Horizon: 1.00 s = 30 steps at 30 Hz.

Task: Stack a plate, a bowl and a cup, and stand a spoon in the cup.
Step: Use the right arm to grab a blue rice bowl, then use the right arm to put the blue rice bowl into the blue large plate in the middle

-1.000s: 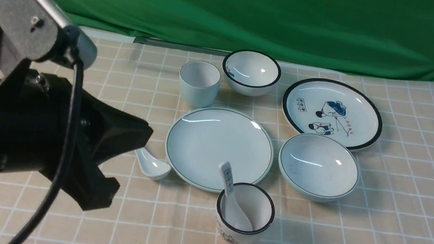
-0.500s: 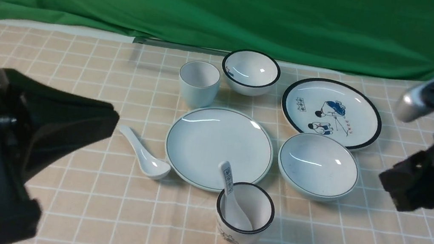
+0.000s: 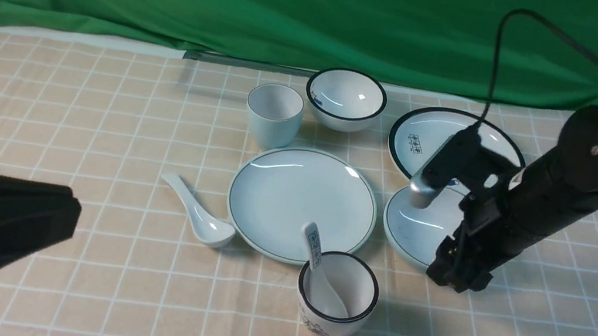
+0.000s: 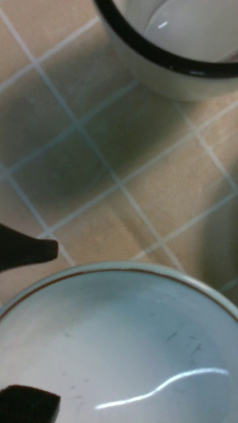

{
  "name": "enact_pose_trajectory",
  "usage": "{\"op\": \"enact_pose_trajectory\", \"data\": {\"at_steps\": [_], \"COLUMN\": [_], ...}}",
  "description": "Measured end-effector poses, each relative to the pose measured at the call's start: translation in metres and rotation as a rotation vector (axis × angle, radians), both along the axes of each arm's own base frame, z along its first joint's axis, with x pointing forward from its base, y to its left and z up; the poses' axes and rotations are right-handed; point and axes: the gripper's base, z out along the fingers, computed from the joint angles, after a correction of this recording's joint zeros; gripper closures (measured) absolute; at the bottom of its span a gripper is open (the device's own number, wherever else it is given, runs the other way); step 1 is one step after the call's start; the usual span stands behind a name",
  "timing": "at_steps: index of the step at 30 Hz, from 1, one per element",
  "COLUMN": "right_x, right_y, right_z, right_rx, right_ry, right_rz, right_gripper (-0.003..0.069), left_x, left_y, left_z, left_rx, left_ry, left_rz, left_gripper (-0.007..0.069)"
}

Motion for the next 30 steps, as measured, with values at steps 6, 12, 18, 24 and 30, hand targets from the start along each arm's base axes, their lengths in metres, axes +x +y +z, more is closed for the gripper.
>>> {"op": "enact_pose_trajectory", "data": {"at_steps": [6,12,18,24,30], "right_x": [0.013,0.014,0.013,0.003,0.000], "right_y": [0.007,0.009,0.015,0.058,0.125], "right_z": [-0.030,-0.035,-0.010,0.042,0.087], "right_rx": [-0.024,-0.032,-0.015,0.083,0.189], "right_ry": [-0.028,-0.025,-0.092,-0.160,-0.273], "right_rz": [0.035,0.054,0.057,0.057,0.167], "right_gripper": [0.0147,0.0356,0.0566,0.0565,0.0565], "left_x": [-0.001,-0.002,-0.002,-0.003,-0.002], "left_y": [0.000,0.000,0.000,0.000,0.000], "left_z": [-0.002,-0.003,-0.004,-0.004,-0.004], "left_rx": [0.008,0.014,0.018,0.021,0.026], "left_ry": [0.021,0.040,0.049,0.052,0.049], "left_rz": [-0.005,-0.009,-0.012,-0.014,-0.012], "left_gripper": [0.0621,0.0621,0.0621,0.0621,0.0621]}}
